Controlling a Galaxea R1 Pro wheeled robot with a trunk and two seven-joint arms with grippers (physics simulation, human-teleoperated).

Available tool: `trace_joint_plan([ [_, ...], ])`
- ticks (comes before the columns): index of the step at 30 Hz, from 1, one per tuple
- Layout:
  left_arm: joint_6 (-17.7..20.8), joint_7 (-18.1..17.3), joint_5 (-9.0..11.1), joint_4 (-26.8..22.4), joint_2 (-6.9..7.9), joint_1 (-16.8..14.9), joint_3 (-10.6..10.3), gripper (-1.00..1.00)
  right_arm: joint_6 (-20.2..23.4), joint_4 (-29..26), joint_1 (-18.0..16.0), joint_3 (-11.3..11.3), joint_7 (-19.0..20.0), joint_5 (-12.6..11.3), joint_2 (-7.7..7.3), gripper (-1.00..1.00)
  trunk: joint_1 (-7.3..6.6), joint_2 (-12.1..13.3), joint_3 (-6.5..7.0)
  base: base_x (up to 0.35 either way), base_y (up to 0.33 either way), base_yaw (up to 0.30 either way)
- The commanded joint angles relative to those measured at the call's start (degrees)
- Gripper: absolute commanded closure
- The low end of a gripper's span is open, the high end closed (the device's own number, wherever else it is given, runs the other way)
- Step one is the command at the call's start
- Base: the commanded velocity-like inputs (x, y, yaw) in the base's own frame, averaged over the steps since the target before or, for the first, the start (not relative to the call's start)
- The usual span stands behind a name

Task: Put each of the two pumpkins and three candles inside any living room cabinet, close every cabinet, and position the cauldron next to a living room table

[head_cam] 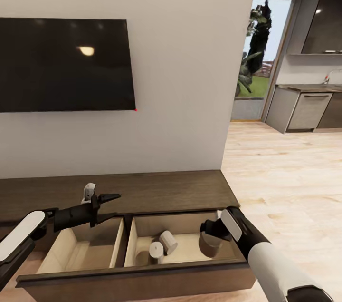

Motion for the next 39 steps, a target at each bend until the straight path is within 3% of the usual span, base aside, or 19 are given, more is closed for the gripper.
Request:
trace_joint_plan([
  [1,0.0,-0.6,-0.4,0.0,0.05,-0.1,-0.1,-1.00,-0.3,0.1,-0.1,0.2,-1.0,-0.6,0.16,1.00,0.00,0.0,-0.06,0.010,0.000,0.000],
  [7,0.0,-0.6,-0.4,-0.2,0.05,-0.1,-0.2,-1.00,-6.9,2.9,-0.1,1.0,-1.7,-0.3,0.52,1.00,0.00,0.0,-0.06,0.002,0.000,0.000],
  [13,0.0,-0.6,-0.4,-0.3,0.05,-0.1,-0.2,-1.00,-12.1,3.8,-0.1,6.0,-1.8,-0.4,0.57,1.00,0.22,-0.4,-0.24,0.000,0.000,0.000],
  [25,0.0,-0.6,-0.4,-0.3,-0.03,-0.1,-0.2,-1.00,-13.5,3.8,-0.1,6.7,-1.8,-0.3,1.60,1.00,2.85,-5.2,-2.39,0.000,0.000,0.000],
  [39,0.0,-0.6,-0.4,-0.4,-0.08,-0.1,-0.3,-1.00,-13.7,3.7,-0.1,6.7,-1.6,-0.4,1.68,1.00,5.71,-10.5,-4.72,0.000,0.000,0.000],
])
